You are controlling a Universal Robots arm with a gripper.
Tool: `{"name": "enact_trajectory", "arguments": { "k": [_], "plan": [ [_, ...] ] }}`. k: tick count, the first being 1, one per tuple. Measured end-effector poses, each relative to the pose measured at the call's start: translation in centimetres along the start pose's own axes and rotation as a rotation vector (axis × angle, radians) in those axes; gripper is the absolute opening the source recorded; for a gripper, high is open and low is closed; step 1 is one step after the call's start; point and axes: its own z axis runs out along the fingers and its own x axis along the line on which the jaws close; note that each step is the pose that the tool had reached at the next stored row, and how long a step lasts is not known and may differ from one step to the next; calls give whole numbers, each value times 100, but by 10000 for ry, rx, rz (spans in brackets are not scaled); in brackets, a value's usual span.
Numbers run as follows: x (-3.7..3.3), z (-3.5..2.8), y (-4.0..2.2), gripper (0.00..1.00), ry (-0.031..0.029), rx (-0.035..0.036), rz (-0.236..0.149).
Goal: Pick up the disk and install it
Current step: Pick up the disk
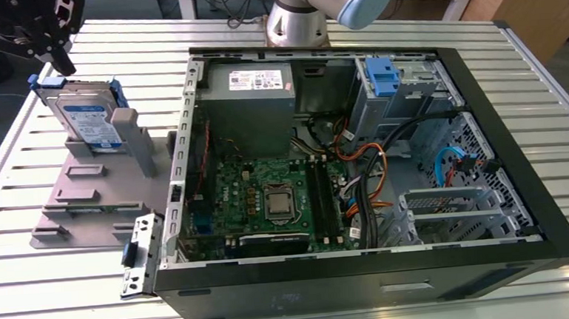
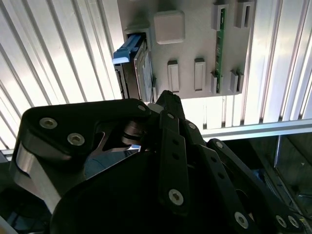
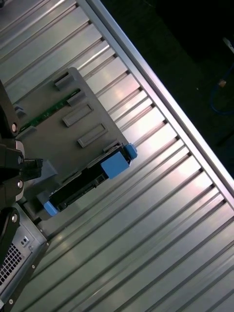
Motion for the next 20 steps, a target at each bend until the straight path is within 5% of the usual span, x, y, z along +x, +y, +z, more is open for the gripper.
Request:
{"name": "enact_trajectory", "arguments": {
  "k": [20],
  "plan": [
    [0,0,0,11,12,-8,-316]
  ]
}}
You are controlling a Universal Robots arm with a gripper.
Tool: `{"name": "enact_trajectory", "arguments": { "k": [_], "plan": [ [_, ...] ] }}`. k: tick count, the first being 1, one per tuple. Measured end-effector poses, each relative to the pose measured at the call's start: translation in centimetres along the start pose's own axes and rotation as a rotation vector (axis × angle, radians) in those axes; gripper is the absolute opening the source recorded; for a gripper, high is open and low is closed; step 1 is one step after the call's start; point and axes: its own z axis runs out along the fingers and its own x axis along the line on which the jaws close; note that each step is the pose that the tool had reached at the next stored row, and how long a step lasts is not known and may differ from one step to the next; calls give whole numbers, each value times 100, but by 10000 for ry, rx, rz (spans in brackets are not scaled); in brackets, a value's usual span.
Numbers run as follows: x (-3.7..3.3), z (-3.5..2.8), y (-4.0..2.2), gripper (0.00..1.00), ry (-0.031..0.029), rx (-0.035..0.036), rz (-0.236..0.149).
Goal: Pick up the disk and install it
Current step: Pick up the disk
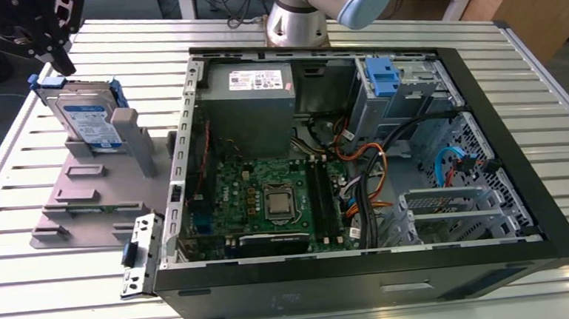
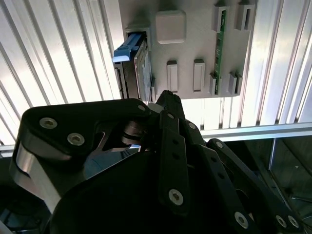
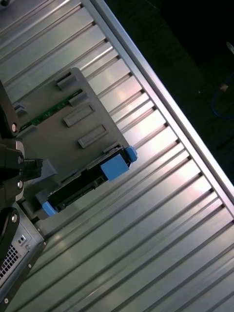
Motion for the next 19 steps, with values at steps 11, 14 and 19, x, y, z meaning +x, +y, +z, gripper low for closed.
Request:
{"name": "enact_trajectory", "arguments": {
  "k": [11,14,19],
  "plan": [
    [0,0,0,11,7,-4,-161],
    [0,0,0,11,8,-5,-203],
    [0,0,0,11,11,-7,-274]
  ]
}}
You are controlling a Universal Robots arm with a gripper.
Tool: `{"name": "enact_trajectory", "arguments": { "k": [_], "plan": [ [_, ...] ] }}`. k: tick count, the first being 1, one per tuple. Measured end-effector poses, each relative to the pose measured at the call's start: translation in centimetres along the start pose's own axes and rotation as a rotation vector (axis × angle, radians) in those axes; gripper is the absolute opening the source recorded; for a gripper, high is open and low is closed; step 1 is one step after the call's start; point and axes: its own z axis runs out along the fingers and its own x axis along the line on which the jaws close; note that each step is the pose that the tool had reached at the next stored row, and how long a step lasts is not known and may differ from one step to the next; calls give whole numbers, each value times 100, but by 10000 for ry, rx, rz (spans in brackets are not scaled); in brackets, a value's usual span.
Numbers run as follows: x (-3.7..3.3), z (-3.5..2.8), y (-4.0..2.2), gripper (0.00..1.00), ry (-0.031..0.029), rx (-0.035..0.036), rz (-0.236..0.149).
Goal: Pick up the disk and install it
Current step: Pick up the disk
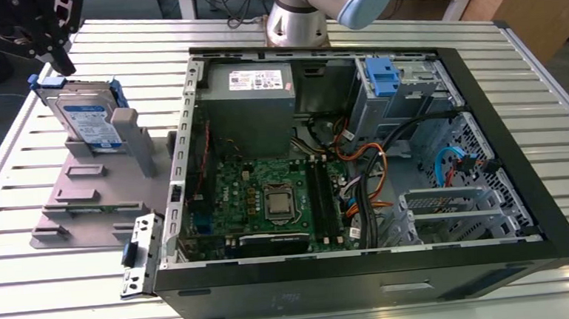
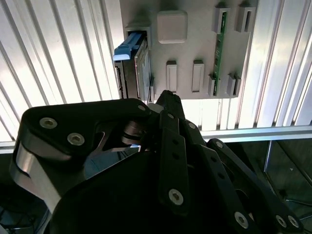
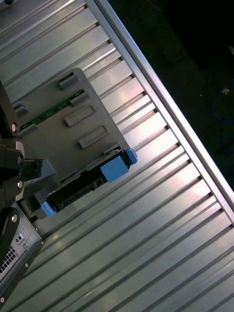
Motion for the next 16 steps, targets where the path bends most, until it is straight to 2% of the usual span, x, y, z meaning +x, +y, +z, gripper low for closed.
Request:
{"name": "enact_trajectory", "arguments": {
  "k": [16],
  "plan": [
    [0,0,0,11,8,-5,-214]
  ]
}}
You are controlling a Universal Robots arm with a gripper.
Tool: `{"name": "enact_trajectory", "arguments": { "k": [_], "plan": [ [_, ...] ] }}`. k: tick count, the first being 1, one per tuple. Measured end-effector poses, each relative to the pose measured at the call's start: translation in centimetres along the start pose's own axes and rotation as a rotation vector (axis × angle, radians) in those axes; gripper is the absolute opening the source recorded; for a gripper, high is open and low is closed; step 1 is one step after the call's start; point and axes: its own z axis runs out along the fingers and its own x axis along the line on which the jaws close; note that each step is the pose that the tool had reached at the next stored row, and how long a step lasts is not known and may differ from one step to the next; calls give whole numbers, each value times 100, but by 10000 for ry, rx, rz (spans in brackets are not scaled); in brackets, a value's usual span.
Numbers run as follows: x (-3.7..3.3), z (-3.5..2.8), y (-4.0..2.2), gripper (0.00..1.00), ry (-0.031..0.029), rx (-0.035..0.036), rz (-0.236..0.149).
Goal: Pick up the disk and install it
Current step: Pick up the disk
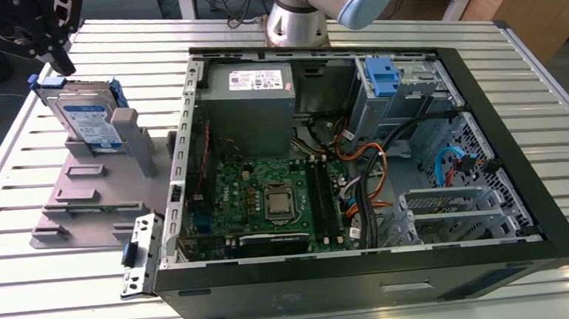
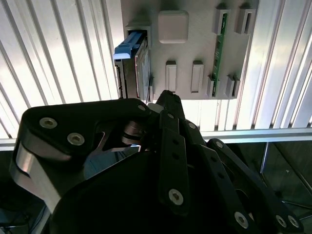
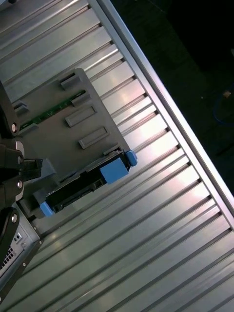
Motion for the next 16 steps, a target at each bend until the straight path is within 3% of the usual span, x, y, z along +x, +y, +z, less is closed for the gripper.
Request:
{"name": "enact_trajectory", "arguments": {
  "k": [16],
  "plan": [
    [0,0,0,11,8,-6,-215]
  ]
}}
